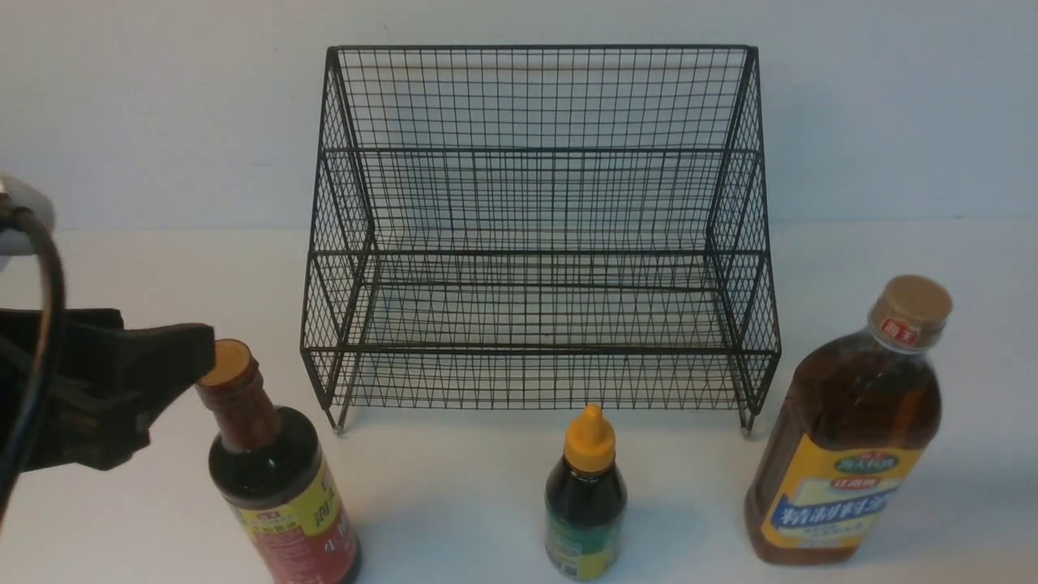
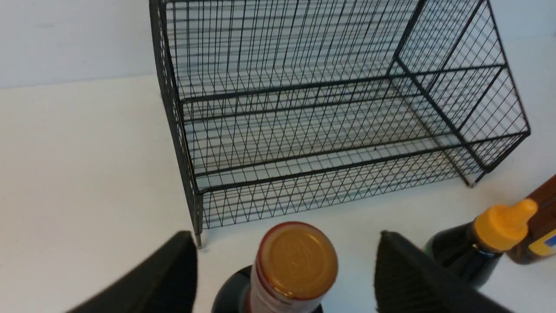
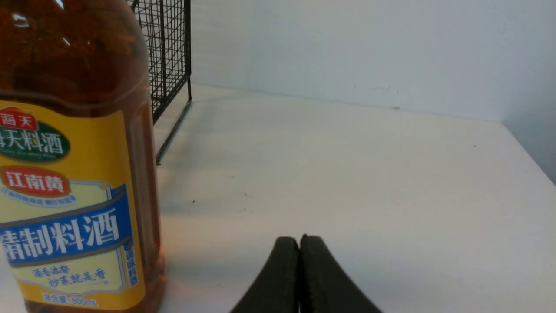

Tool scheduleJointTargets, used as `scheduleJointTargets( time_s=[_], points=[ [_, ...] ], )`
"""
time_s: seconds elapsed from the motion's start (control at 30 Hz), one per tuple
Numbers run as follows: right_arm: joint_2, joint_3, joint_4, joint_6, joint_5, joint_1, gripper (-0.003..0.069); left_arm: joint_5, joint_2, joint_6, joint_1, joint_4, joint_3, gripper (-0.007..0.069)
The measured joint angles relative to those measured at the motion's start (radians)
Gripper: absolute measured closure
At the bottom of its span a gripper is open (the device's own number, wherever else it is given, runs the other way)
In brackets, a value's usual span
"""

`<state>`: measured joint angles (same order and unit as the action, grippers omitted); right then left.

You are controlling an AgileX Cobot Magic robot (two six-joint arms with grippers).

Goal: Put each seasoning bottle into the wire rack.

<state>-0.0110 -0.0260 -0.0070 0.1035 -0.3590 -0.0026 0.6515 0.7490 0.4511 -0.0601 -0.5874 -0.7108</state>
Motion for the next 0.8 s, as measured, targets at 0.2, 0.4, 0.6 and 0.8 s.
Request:
scheduleJointTargets(
  time_s=[0.2, 0.4, 0.6, 0.8],
  points=[
    [0.0, 0.0, 0.0, 0.0, 0.0, 0.0, 0.0673, 0.0, 0.1, 0.019, 0.0, -0.008, 0.0, -0.0056],
    [0.0, 0.0, 0.0, 0.0, 0.0, 0.0, 0.0673, 0.0, 0.182, 0.047, 0.0, -0.028, 0.0, -0.0041],
    [0.0, 0.0, 0.0, 0.0, 0.0, 0.0, 0.0673, -0.002, 0.267, 0.1, 0.0, -0.065, 0.0, 0.0137],
    [0.0, 0.0, 0.0, 0.0, 0.0, 0.0, 0.0673, -0.022, 0.287, 0.113, 0.0, -0.049, -0.003, 0.0361]
  ],
)
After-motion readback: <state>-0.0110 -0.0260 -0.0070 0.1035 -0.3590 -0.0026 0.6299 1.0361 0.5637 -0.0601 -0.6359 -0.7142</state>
